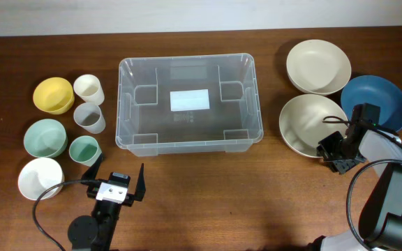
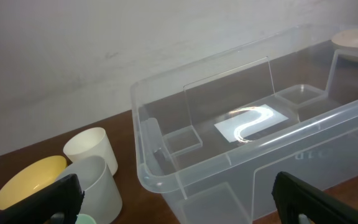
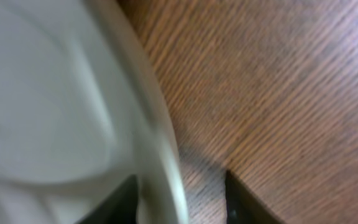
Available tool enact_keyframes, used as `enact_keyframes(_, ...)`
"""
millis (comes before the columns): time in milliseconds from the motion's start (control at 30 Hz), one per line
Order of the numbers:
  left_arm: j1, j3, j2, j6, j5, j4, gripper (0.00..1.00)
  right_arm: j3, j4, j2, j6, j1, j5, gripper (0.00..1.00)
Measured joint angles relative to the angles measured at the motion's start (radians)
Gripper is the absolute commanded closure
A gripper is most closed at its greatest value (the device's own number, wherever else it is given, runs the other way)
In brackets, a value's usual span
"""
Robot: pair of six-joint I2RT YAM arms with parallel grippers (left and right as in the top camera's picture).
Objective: Pack container
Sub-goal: 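Move the right gripper to the large cream plate and grasp its rim, then lift the cream plate with the right gripper and carry it over the bin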
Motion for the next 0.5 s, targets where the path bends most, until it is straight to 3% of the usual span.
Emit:
enact_keyframes(133, 0.000, 0.000, 0.000, 0.000, 0.000, 0.000, 0.01, -0.001, 0.006, 0.001, 0.016, 0.000, -0.004, 0.96)
enact_keyframes(500, 0.000, 0.000, 0.000, 0.000, 0.000, 0.000, 0.01, 0.006, -0.016, -0.008, 0.019, -0.003, -0.064, 0.96)
